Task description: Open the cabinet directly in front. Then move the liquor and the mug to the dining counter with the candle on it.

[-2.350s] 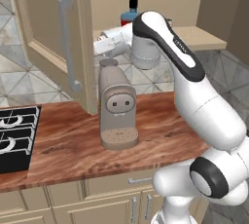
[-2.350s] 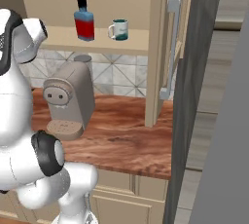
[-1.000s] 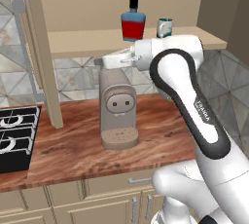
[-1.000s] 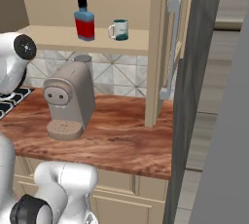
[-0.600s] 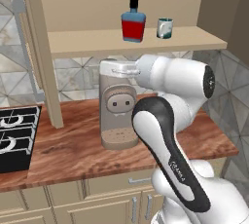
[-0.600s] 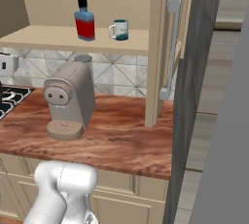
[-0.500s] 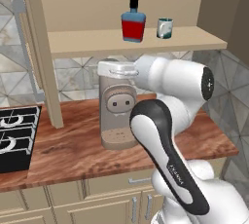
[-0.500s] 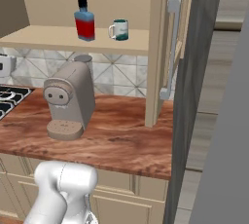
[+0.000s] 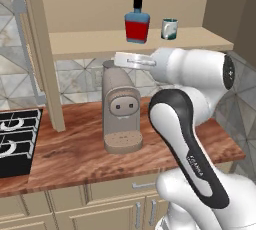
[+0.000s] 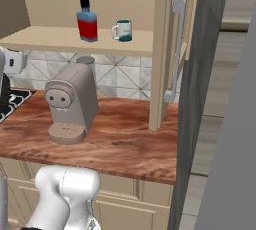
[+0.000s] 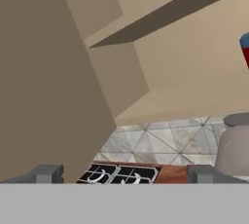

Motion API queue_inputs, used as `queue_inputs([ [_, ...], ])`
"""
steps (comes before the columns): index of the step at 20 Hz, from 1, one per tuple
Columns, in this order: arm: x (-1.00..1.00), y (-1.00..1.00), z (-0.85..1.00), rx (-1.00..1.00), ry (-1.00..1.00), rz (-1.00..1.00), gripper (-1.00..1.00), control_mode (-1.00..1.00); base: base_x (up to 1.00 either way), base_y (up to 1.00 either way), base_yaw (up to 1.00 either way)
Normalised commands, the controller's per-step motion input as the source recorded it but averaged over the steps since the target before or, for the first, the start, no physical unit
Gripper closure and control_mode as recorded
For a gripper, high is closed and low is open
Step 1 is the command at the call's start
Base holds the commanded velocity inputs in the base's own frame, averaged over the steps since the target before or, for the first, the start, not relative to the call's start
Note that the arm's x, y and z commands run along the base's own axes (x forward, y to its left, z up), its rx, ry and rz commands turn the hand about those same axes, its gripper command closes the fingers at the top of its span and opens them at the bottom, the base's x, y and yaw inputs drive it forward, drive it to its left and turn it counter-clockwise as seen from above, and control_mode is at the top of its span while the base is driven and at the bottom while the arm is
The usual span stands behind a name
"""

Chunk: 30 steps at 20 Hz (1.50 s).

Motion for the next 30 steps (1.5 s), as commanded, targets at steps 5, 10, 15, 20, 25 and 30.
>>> queue_inputs([
  [5, 0.00, -0.09, 0.10, -0.12, 0.17, 0.00, -1.00, -1.00, 0.00, 0.00, 0.00],
  [10, 0.00, -0.06, 0.02, -0.15, 0.08, -0.01, -1.00, -1.00, 0.00, 0.00, 0.00],
  [15, 0.00, -0.13, -0.04, -0.03, -0.04, 0.01, -1.00, -1.00, 0.00, 0.00, 0.00],
  [20, 0.14, -0.68, 0.00, 0.00, -0.13, 0.03, -1.00, -1.00, 0.00, 0.00, 0.00],
  [25, 0.37, -0.84, 0.05, 0.00, -0.16, 0.00, -1.00, -1.00, 0.00, 0.00, 0.00],
  [30, 0.44, -0.78, 0.17, 0.00, -0.16, 0.00, -1.00, -1.00, 0.00, 0.00, 0.00],
])
